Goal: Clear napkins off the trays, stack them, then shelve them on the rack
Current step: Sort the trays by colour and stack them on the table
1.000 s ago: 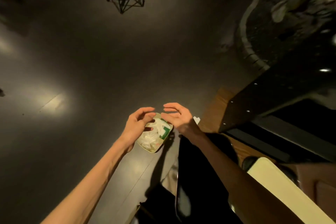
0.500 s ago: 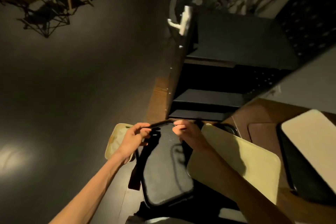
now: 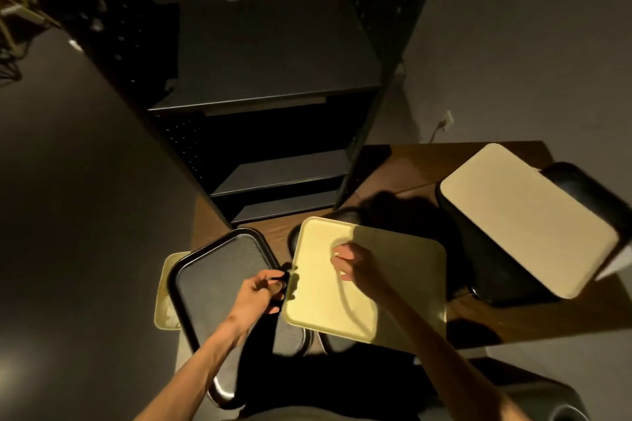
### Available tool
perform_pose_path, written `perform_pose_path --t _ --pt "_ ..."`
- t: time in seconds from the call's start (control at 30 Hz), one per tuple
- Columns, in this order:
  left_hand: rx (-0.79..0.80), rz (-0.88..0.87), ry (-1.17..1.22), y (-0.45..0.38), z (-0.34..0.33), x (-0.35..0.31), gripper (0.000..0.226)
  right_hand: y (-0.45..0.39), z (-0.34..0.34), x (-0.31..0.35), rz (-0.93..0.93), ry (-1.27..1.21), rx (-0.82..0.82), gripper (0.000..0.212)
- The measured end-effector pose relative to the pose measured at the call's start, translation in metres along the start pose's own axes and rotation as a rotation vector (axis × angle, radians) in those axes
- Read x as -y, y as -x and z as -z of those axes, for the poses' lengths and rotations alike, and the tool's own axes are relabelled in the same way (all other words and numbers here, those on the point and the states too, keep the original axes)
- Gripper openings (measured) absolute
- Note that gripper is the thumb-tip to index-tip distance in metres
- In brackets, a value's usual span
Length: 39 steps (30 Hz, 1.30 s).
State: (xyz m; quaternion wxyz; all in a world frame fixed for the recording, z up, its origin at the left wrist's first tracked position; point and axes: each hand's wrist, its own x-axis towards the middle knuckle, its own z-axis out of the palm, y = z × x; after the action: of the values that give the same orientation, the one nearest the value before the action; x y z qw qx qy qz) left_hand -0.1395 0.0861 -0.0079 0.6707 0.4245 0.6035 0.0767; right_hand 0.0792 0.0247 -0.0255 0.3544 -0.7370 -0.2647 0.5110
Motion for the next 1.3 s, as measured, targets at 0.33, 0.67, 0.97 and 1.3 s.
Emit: perform_pose_path --t 0.33,0.67,0.97,1.3 --pt "-0.194 0.159 0.14 0.011 -0.116 0.028 0.021 -0.017 0.102 -0.028 0.051 0.174 0.129 0.018" --pt "-0.336 0.389 0.423 0.009 -0.217 0.078 0.035 -0.06 0.175 -0.049 0.131 0.989 0.043 0.062" --pt "-0.459 0.504 0.649 0.014 -0.233 0.067 0.026 -0.072 0.191 -0.061 0.05 0.967 0.165 0.061" --pt "-0.287 0.18 0.793 0.032 -0.212 0.028 0.038 -0.064 0.246 -0.074 -0.149 0.412 0.239 0.05"
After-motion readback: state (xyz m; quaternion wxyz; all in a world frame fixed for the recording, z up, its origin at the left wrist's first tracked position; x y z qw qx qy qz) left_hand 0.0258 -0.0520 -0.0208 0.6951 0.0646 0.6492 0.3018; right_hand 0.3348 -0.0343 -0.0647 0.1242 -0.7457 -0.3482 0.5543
